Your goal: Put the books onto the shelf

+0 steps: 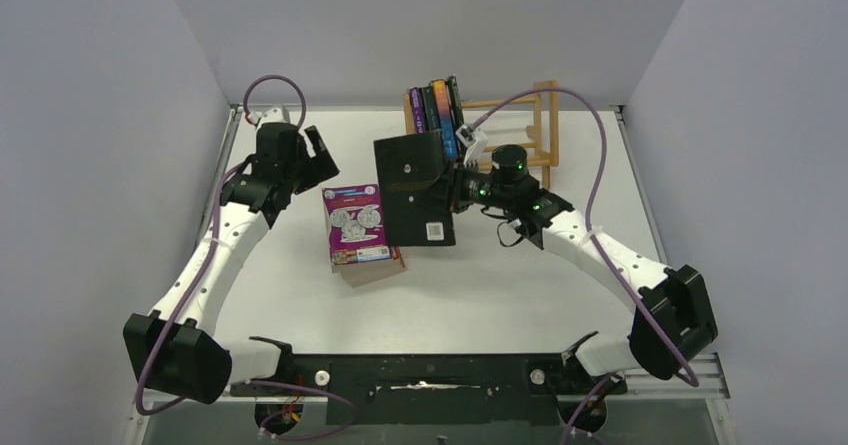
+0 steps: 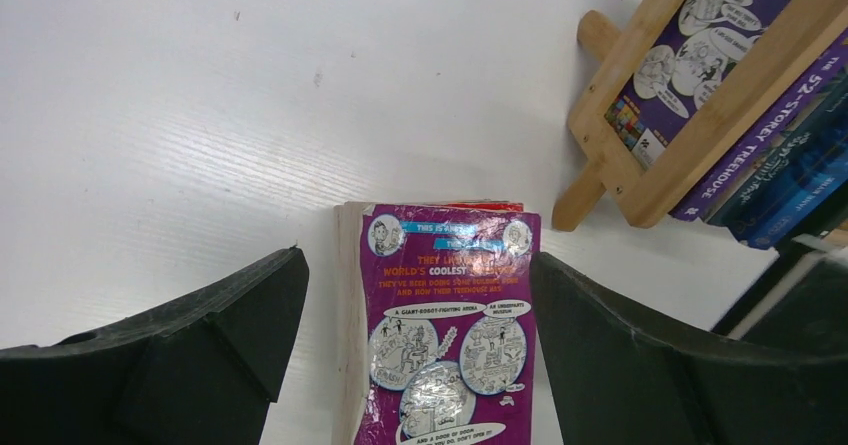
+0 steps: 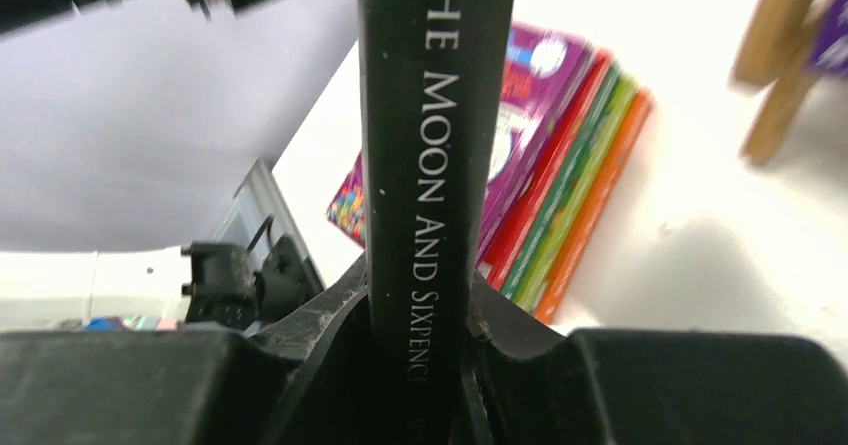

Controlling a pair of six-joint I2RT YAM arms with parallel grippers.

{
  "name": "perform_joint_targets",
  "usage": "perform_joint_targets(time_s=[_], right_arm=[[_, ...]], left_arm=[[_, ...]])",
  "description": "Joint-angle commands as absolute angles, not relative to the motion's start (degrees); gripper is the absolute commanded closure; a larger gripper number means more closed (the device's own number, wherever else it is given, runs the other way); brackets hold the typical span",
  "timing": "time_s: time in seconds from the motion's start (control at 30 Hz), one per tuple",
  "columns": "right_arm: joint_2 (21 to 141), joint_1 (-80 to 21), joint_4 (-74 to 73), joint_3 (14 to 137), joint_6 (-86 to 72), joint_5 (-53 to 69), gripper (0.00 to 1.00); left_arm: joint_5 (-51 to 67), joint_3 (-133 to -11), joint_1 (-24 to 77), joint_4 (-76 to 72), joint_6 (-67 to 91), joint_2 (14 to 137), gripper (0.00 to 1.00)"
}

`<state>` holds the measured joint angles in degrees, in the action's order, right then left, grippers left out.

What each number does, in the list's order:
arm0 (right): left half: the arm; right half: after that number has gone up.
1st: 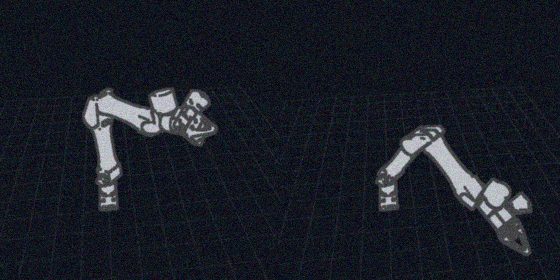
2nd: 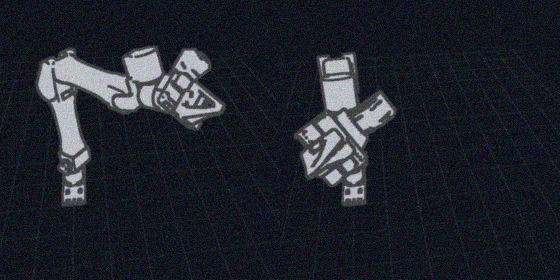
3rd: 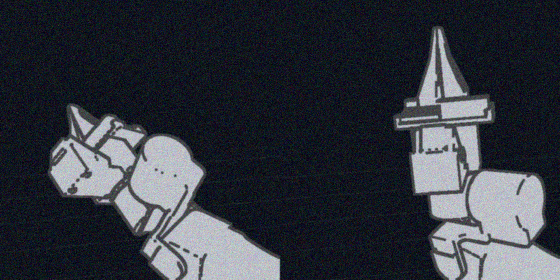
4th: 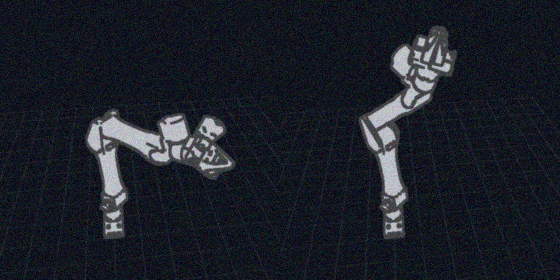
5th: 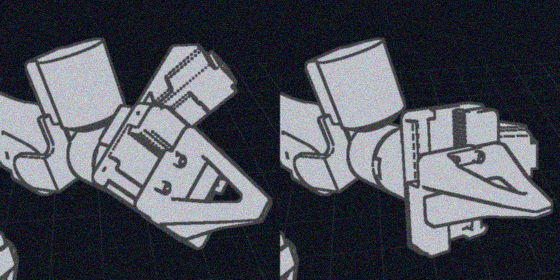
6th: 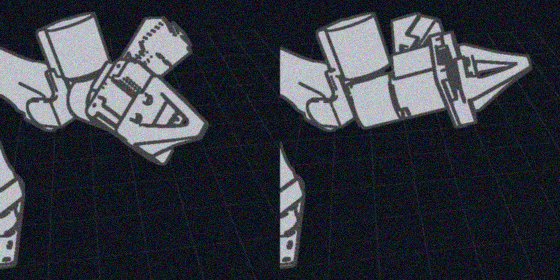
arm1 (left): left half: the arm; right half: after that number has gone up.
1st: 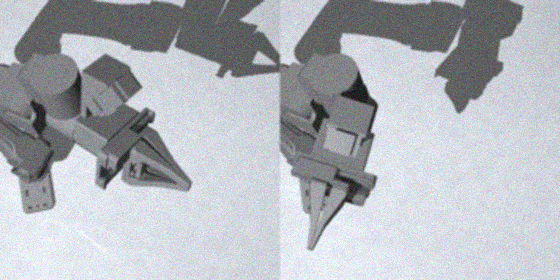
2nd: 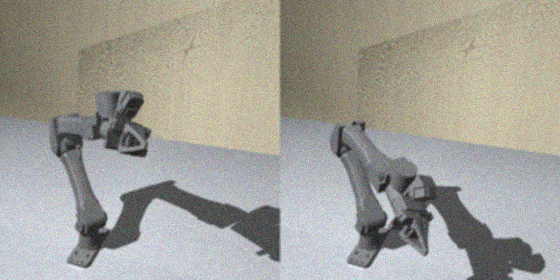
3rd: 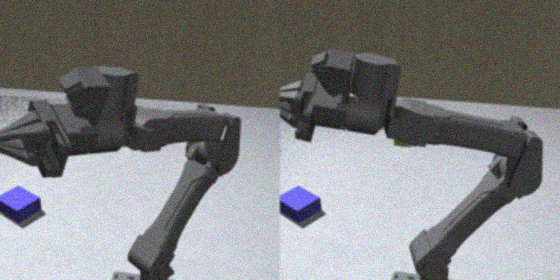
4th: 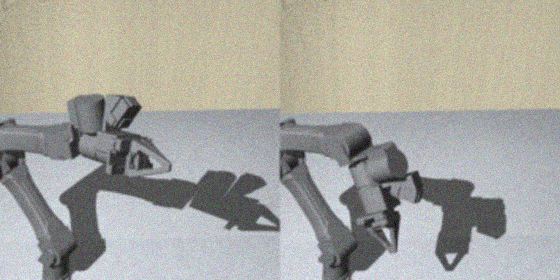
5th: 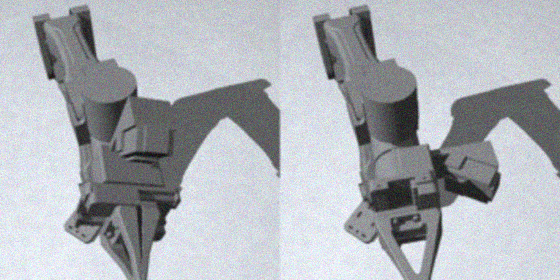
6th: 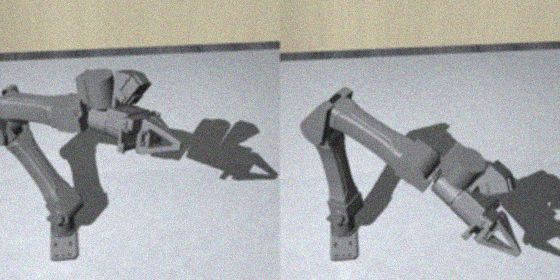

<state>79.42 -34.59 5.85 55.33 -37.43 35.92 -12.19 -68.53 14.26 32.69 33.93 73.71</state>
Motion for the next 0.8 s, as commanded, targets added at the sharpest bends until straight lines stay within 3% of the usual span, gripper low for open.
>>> perform_joint_targets(time_s=[0.0, 0.43, 0.77], right_arm=[[74.45, -30.59, 3.91, 67.92, -28.02, 33.09, 1.00], [80.68, -24.24, -5.47, 91.17, -10.62, 8.55, 1.00], [89.78, -19.37, -5.82, 97.49, -5.74, 1.53, 1.00]], left_arm=[[-10.42, -68.64, 14.32, 29.25, 34.30, 71.55, 0.18], [-4.79, -63.89, 14.49, 24.83, 37.07, 70.49, 0.18], [-2.13, -62.13, 14.58, 22.35, 37.47, 72.48, 0.18]])
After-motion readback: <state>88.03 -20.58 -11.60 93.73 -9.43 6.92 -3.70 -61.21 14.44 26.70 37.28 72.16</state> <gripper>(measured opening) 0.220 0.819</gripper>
